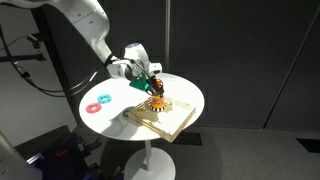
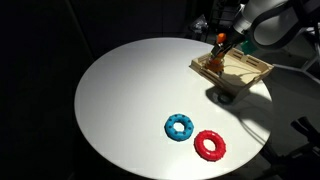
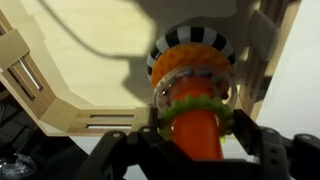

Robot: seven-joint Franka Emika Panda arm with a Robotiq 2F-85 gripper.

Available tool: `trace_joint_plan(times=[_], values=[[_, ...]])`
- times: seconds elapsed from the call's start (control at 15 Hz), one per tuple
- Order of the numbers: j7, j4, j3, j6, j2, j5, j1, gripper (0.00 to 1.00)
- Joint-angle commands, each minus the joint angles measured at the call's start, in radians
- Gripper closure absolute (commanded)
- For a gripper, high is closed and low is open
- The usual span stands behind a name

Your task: Remove the green ring from the orange rod and put it on the table outside the crate

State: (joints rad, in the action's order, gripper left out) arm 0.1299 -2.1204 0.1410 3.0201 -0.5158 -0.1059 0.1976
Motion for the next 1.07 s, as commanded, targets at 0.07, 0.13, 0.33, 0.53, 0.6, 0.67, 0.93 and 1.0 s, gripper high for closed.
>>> trace_joint_plan(times=[0.07,0.13,0.33,0.53,0.6,0.67,0.93,1.0], values=[[0.000,-0.069,-0.018,-0.015,0.117,0.019,-0.017,0.51],[0.000,-0.080,-0.018,-0.015,0.138,0.018,-0.018,0.51],[-0.005,-0.111,-0.035,-0.028,0.206,0.023,-0.034,0.51],[-0.016,-0.140,-0.067,-0.038,0.272,0.041,-0.062,0.51],[-0.023,-0.147,-0.085,-0.043,0.293,0.054,-0.076,0.51],[-0.028,-0.155,-0.103,-0.050,0.313,0.069,-0.089,0.51],[-0.115,-0.190,-0.208,-0.094,0.385,0.210,-0.146,0.51],[-0.155,-0.197,-0.234,-0.110,0.397,0.262,-0.157,0.51]])
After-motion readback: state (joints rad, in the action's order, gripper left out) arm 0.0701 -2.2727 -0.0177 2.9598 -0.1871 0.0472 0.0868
